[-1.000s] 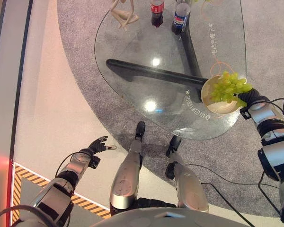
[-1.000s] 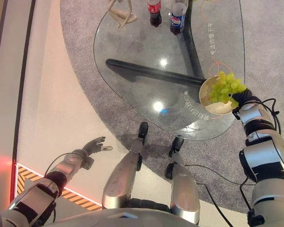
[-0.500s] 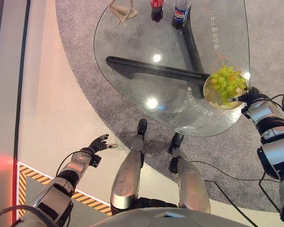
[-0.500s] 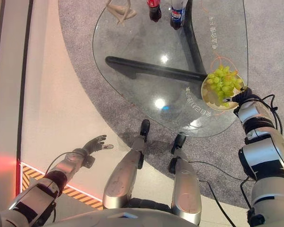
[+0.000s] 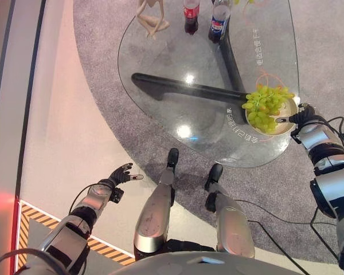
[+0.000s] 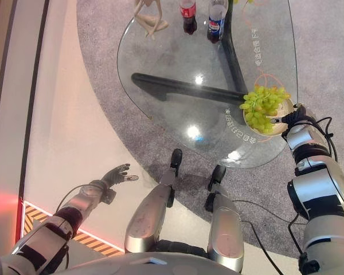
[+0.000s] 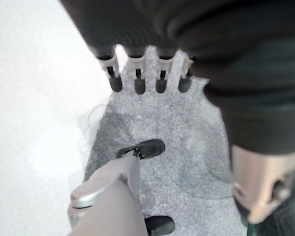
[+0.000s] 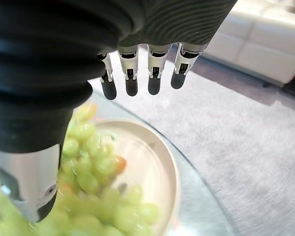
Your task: Pick up fruits into the plate
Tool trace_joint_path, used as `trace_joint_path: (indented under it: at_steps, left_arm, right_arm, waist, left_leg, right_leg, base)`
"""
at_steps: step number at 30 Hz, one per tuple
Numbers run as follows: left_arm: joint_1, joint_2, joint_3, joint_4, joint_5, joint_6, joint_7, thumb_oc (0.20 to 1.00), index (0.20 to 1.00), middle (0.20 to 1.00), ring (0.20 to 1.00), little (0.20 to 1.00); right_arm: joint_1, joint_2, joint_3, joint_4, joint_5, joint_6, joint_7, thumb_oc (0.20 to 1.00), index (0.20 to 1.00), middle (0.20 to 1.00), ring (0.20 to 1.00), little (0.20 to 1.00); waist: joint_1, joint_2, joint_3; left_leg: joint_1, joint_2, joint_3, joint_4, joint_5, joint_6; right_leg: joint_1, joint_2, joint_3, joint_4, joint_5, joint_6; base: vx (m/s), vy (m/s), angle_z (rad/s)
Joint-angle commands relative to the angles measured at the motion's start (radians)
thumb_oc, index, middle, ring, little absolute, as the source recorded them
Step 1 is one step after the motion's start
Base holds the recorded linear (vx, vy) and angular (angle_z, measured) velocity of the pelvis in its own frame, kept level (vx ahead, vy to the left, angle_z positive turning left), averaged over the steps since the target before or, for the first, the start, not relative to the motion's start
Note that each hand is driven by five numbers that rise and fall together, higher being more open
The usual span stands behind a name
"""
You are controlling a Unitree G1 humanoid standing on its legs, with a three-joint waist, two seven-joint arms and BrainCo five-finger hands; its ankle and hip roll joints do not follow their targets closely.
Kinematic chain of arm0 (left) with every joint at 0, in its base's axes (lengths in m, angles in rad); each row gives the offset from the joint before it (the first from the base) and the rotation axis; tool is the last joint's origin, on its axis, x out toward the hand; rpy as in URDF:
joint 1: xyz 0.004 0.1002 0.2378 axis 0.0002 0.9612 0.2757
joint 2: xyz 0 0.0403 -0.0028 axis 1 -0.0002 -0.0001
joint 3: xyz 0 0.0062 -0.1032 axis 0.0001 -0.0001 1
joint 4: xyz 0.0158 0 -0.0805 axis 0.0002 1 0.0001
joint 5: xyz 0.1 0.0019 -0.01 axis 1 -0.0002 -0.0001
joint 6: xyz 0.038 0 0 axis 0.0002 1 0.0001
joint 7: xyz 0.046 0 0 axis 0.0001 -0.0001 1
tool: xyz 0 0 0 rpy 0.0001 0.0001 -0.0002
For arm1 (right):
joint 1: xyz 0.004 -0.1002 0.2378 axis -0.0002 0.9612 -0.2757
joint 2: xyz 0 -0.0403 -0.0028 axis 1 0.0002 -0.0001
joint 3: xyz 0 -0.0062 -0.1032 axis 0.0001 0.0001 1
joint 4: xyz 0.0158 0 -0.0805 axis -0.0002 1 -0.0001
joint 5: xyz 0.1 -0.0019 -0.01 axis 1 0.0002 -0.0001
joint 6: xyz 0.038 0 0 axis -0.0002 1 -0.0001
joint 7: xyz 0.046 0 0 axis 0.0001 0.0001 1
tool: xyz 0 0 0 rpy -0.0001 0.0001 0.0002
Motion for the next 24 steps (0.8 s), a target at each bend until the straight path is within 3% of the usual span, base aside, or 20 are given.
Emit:
trace_joint_path:
  at_steps: [1, 3, 4, 9, 14, 21, 24]
  left_arm:
    - [0.062, -0.038, 0.037, 0.067, -0.026, 0.009, -0.014, 1.000, 1.000, 1.000, 1.000, 1.000]
    - [0.097, -0.057, 0.074, 0.090, -0.040, 0.015, -0.039, 1.000, 1.000, 1.000, 1.000, 1.000]
    - [0.097, -0.057, 0.075, 0.091, -0.040, 0.016, -0.040, 1.000, 1.000, 1.000, 1.000, 1.000]
    - [0.180, -0.122, 0.152, 0.148, -0.021, 0.024, -0.049, 1.000, 1.000, 1.000, 1.000, 1.000]
    - [0.237, -0.160, 0.198, 0.184, -0.003, 0.048, -0.055, 1.000, 1.000, 1.000, 1.000, 1.000]
    - [0.274, -0.195, 0.234, 0.244, 0.024, 0.065, -0.087, 1.000, 1.000, 1.000, 1.000, 1.000]
    - [0.285, -0.204, 0.245, 0.253, 0.032, 0.085, -0.097, 1.000, 1.000, 1.000, 1.000, 1.000]
  right_arm:
    - [0.139, 0.001, -0.013, -0.100, 0.165, -0.086, -0.039, 1.000, 1.000, 1.000, 1.000, 1.000]
    - [0.296, 0.072, -0.099, -0.188, 0.349, -0.150, 0.010, 1.000, 1.000, 1.000, 1.000, 1.000]
    - [0.303, 0.075, -0.103, -0.192, 0.349, -0.151, 0.017, 1.000, 1.000, 1.000, 1.000, 1.000]
    - [0.629, 0.278, -0.208, -0.191, 0.431, -0.302, 0.133, 1.000, 1.000, 1.000, 1.000, 1.000]
    - [0.766, 0.416, -0.206, -0.112, 0.453, -0.320, 0.169, 1.000, 1.000, 1.000, 1.000, 1.000]
    - [0.838, 0.499, -0.209, 0.044, 0.431, -0.326, 0.272, 1.000, 1.000, 1.000, 1.000, 1.000]
    - [0.857, 0.515, -0.201, 0.077, 0.400, -0.285, 0.320, 1.000, 1.000, 1.000, 1.000, 1.000]
  waist:
    - [-0.039, -0.085, -0.092]
    - [-0.058, -0.109, -0.126]
    - [-0.058, -0.110, -0.130]
    - [-0.094, -0.145, -0.247]
    - [-0.110, -0.156, -0.327]
    - [-0.132, -0.141, -0.383]
    - [-0.140, -0.134, -0.394]
  left_leg:
    - [0.074, -0.032, 0.104, 0.086, -0.233, 0.024]
    - [0.119, -0.032, 0.122, 0.084, -0.250, 0.027]
    - [0.116, -0.032, 0.122, 0.084, -0.248, 0.028]
    - [0.202, -0.030, 0.161, 0.071, -0.273, 0.036]
    - [0.274, -0.033, 0.181, 0.051, -0.291, 0.043]
    - [0.347, -0.038, 0.202, 0.019, -0.308, 0.054]
    - [0.364, -0.041, 0.207, 0.013, -0.315, 0.058]
  right_leg:
    - [0.039, 0.007, 0.058, 0.004, -0.083, 0.006]
    - [0.081, 0.003, 0.077, -0.011, -0.079, 0.012]
    - [0.080, 0.002, 0.077, -0.014, -0.075, 0.012]
    - [0.163, -0.008, 0.107, -0.054, -0.060, 0.031]
    - [0.224, -0.007, 0.123, -0.079, -0.057, 0.040]
    - [0.286, -0.004, 0.141, -0.101, -0.065, 0.042]
    - [0.301, -0.005, 0.147, -0.107, -0.068, 0.042]
  base:
    - [0.09, 0.115, -0.08]
    - [0.10, 0.116, -0.05]
    - [0.10, 0.091, -0.14]
    - [0.18, 0.085, -0.15]
    - [0.18, 0.046, -0.16]
    - [0.09, 0.064, -0.16]
    - [0.02, 0.064, -0.11]
